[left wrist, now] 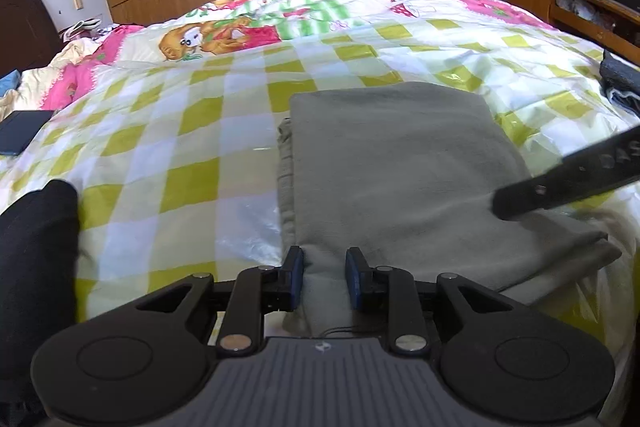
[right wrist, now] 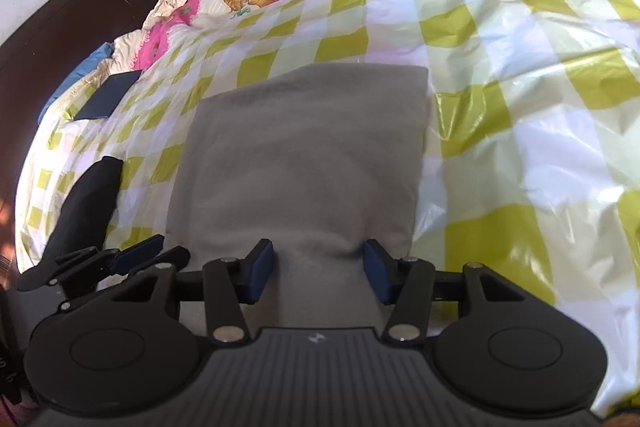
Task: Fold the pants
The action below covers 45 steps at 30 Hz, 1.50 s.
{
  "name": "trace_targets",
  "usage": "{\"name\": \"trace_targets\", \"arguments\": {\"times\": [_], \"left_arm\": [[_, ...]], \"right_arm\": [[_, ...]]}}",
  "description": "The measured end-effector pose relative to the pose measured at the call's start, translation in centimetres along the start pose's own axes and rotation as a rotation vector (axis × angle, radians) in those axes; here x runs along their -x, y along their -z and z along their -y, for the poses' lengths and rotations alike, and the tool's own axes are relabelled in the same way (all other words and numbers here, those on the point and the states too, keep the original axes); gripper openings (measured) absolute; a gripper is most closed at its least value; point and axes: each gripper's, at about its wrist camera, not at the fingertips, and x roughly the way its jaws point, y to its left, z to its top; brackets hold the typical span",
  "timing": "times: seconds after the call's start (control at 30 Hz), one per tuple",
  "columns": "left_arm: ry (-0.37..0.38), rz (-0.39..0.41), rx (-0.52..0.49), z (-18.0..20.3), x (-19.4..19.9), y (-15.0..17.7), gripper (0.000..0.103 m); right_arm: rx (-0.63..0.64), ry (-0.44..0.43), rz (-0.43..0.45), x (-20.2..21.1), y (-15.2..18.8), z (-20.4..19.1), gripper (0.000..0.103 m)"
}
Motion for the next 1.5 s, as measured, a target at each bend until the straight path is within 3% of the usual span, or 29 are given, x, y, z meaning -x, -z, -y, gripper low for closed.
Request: {"name": "trace_targets", "arguments": {"times": [0.23, 0.97, 1.17, 1.33, 1.5], "left_arm": [[0.001, -0.003, -0.011, 0.5, -2.1, -0.7, 0.039], [-0.001, -0.004, 0.01, 0.6, -7.2, -5.3, 0.039], [-0.036, -0.001, 0.039, 0.7, -4.4, -4.8, 0.046], [-0.038, 0.002, 0.02, 1.6, -0.3, -2.4, 0.066], [-0.036, 0.004, 0.022, 2.6, 2.9, -0.3, 0.074]], "right_arm": [[-0.006, 0.027, -0.015, -1.7, -1.3, 1.1, 0.045], [-0.025, 0.101, 0.005, -4.7, -6.7, 2.7, 0.047], [0.031, 0.1, 0.109, 1.5, -3.3, 0.4, 0.051], [0.031, 0.08, 0.087, 4.3, 1.4, -1.0, 0.051], [0.05, 0.098, 0.077, 5.2, 4.4, -2.4, 0.052]]}}
